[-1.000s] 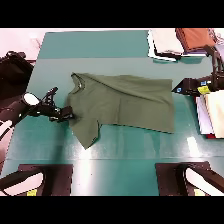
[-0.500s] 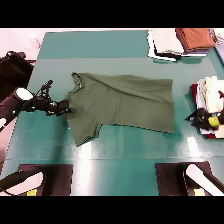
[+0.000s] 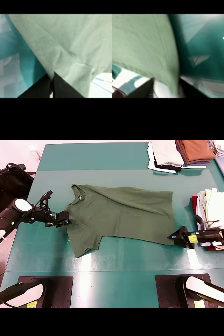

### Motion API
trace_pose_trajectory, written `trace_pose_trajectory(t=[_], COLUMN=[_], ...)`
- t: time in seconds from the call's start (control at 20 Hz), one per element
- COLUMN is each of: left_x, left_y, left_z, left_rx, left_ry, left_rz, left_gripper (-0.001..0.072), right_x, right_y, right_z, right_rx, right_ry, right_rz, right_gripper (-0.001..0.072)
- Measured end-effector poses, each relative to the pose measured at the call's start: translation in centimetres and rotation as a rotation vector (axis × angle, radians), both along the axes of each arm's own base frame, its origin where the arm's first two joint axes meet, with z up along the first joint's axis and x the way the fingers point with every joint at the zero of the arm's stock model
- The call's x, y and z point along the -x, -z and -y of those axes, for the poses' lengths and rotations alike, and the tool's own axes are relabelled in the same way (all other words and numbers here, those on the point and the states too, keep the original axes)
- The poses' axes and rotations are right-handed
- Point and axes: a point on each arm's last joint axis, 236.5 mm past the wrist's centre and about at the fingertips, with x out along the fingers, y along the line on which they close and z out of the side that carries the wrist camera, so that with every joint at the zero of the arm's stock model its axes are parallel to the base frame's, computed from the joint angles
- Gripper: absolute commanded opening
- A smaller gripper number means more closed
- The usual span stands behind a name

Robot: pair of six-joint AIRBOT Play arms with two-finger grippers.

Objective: Fold the shirts.

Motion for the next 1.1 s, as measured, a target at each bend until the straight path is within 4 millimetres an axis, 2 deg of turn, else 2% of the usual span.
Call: trace_pose_trajectory(t=[0.05,0.1,0.15,0.25,0.35,0.4,0.5,0.6,0.7,0.75,0.85,0.95,1.0,1.1], left_x=[0.1,0.2,0.3,0.0,-0.9,-1.3,-2.0,-1.4,0.9,2.5,6.7,10.5,12.1,14.3], left_y=[0.0,-0.2,-0.6,-2.5,-6.6,-9.4,-17.1,-26.6,-36.5,-40.9,-49.2,-54.7,-56.9,-59.5], left_z=[0.0,0.1,0.2,0.2,-0.1,-0.2,-0.4,-0.5,-0.8,-1.0,-1.7,-2.5,-3.1,-4.3], left_rx=[0.001,0.003,0.005,0.001,-0.018,-0.027,-0.045,-0.059,-0.074,-0.085,-0.119,-0.153,-0.174,-0.216], left_ry=[0.004,0.008,0.014,0.021,0.028,0.031,0.030,0.020,-0.001,-0.012,-0.043,-0.086,-0.115,-0.165], left_rz=[-0.004,-0.006,-0.002,0.046,0.163,0.238,0.437,0.674,0.920,1.029,1.245,1.401,1.465,1.541], left_gripper=[0.0021,0.0021,0.0021,0.0021,0.0021,0.0021,0.0021,0.0021,0.0021,0.0021,0.0020,0.0020,0.0020,0.0020], right_x=[-0.4,-0.8,-1.6,-3.2,-5.7,-6.7,-8.9,-10.1,-10.1,-9.3,-7.1,-4.6,-3.5,-2.1], right_y=[0.2,0.2,-0.1,-2.1,-6.1,-8.7,-15.7,-24.0,-33.2,-37.6,-45.0,-50.5,-52.4,-54.5], right_z=[-0.6,-1.1,-1.6,-2.7,-3.0,-3.1,-3.0,-2.9,-2.8,-2.8,-2.4,-1.6,-1.2,-0.7], right_rx=[0.009,0.026,0.044,0.065,0.116,0.144,0.226,0.325,0.438,0.502,0.620,0.738,0.783,0.829], right_ry=[-0.035,-0.078,-0.111,-0.172,-0.222,-0.243,-0.263,-0.267,-0.243,-0.228,-0.179,-0.118,-0.095,-0.070], right_rz=[0.006,0.018,0.044,0.120,0.257,0.334,0.534,0.759,0.997,1.106,1.267,1.371,1.399,1.404], right_gripper=[0.0070,0.0021,0.0022,0.0022,0.0022,0.0021,0.0022,0.0022,0.0021,0.0021,0.0021,0.0021,0.0021,0.0020])
